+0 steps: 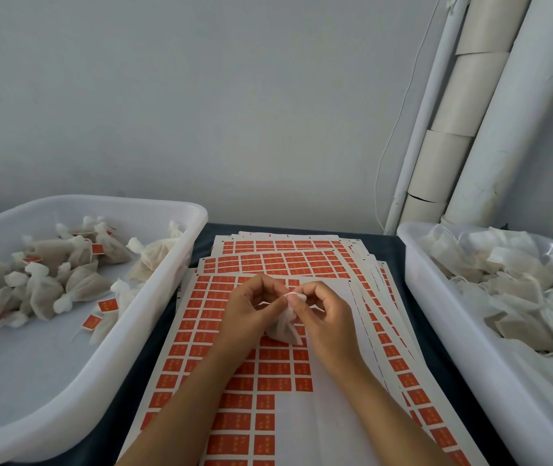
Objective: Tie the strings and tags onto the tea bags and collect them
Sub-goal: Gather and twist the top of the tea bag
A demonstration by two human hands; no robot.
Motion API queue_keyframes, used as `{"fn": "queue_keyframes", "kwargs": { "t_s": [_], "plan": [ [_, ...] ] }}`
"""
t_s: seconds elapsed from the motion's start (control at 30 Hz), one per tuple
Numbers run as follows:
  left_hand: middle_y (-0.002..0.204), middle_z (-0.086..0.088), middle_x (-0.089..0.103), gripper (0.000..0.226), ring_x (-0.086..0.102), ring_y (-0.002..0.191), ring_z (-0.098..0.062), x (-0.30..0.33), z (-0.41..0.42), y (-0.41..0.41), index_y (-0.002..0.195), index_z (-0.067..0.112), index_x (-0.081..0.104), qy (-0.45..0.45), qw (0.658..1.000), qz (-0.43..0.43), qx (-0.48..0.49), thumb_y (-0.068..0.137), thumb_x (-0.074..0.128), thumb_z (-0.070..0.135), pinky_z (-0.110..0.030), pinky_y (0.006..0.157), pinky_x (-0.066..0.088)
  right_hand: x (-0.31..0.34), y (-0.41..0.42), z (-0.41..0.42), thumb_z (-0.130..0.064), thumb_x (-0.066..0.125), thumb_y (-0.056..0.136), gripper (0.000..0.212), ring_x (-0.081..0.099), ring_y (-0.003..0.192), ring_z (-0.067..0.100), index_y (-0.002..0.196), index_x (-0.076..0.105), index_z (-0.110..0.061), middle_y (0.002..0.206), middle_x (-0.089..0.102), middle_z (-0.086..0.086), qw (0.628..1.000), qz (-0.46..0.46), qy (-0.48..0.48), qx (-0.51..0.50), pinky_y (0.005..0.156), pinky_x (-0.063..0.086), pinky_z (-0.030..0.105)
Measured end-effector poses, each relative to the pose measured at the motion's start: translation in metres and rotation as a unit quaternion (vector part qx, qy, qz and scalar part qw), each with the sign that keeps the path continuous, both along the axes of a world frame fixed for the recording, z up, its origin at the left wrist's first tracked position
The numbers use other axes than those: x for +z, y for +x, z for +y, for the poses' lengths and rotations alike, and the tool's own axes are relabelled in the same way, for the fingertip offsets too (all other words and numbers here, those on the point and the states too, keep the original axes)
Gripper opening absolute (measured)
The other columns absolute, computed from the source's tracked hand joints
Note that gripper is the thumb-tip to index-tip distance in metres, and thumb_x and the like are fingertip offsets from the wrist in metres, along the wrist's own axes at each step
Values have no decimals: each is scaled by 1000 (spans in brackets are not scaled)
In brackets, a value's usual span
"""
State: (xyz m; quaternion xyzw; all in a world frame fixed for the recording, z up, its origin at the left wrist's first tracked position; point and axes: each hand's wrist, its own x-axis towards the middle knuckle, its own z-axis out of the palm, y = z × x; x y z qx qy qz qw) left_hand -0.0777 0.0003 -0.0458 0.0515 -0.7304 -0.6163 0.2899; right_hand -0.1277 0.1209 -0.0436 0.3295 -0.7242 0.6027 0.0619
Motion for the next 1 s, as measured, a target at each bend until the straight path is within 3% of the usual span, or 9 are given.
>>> {"fn": "queue_keyframes", "kwargs": {
  "t_s": [0.33,0.47,0.67,0.83,1.0],
  "plan": [
    [80,10,68,6,67,76,-11,-2,-1,-1,85,17,66,-6,1000,-7,-7,82,70,13,-17,62,53,-1,-3,3,-25,57,90,6,63,79,2,87,62,-27,84,63,-19,999,-1,-2,-39,68,46,3],
    [79,13,68,6,65,75,-8,-1,-1,-1,83,19,66,-10,1000,-2,-3,82,69,14,-13,60,50,3,-3,3,-26,52,92,18,65,77,2,79,60,-35,80,64,-20,997,-64,-33,-34,64,48,6],
    [83,11,67,8,66,80,-10,-1,-1,-1,86,18,63,-13,1000,-3,-25,86,64,10,-16,61,52,4,-8,5,-20,61,88,9,68,84,8,86,66,-26,84,70,-14,979,-189,-58,45,66,54,17],
    [88,5,66,6,64,83,-10,-2,-2,0,90,13,62,-17,998,-3,-53,88,60,8,-18,65,52,6,-11,7,-18,58,88,17,69,90,23,99,70,-13,97,72,4,914,-359,-124,142,72,57,28],
    [83,10,64,9,61,83,-12,-2,-2,0,87,15,62,-50,997,2,-60,90,58,8,-20,72,53,3,-14,7,-7,63,84,16,70,88,21,97,70,-13,96,73,2,926,-351,-67,118,72,57,29]
  ]
}}
